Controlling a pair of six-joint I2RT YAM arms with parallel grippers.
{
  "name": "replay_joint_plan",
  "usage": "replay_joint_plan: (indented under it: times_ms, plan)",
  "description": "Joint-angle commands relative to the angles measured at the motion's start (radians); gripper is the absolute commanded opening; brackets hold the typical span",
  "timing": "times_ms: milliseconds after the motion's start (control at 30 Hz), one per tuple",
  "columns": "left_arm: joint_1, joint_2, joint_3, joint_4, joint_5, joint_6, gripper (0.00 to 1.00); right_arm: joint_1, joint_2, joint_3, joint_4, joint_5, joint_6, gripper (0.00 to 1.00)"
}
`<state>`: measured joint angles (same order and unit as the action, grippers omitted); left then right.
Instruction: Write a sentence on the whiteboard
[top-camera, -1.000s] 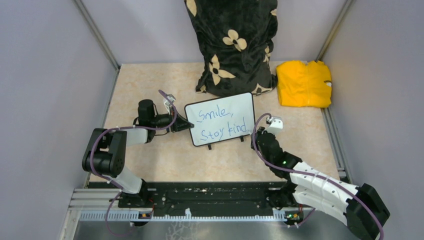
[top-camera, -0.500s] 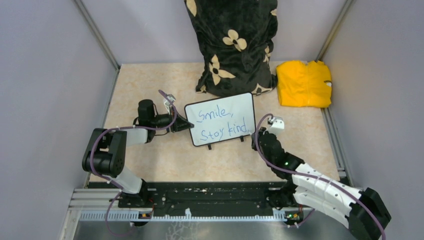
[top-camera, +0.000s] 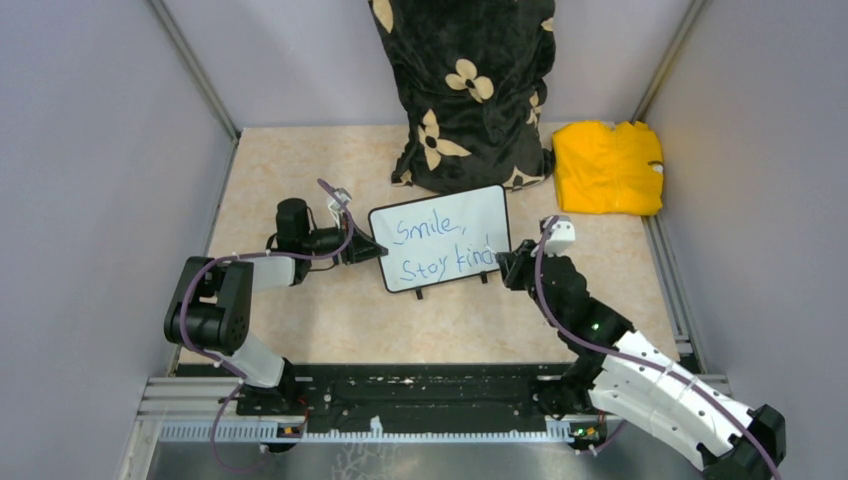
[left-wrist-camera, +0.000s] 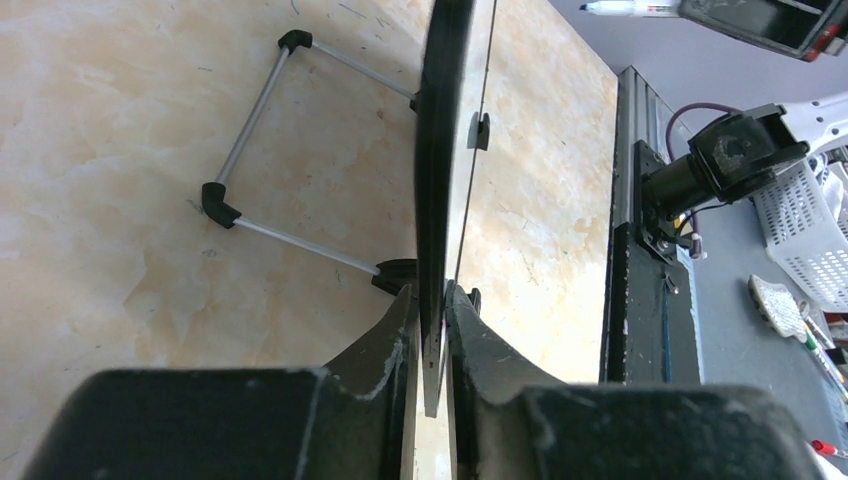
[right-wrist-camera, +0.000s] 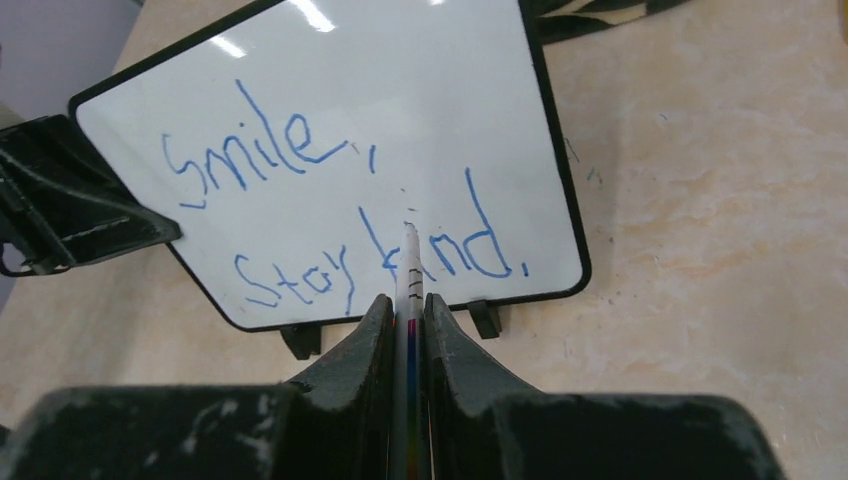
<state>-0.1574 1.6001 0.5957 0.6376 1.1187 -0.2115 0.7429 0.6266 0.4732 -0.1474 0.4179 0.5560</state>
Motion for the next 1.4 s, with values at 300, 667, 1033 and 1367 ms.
replay_joint_plan:
  times_ms: [300,667,1033,1367]
  plan:
    - [-0.01,-0.019,0.009,-0.076,-0.096,0.048,0.41,-0.011,0.063,0.124,0.052,-0.16,-0.143,0.0]
    - [-0.01,-0.075,-0.01,-0.065,-0.127,0.029,0.98,-0.011,0.073,0.148,0.039,-0.186,-0.194,0.0]
    - [-0.01,-0.227,-0.021,-0.235,-0.287,0.028,0.99,-0.01,0.035,0.163,0.022,-0.195,-0.203,0.0]
    - [-0.007,-0.505,0.116,-0.642,-0.901,-0.232,0.99,-0.01,-0.027,0.173,0.0,-0.208,-0.214,0.0]
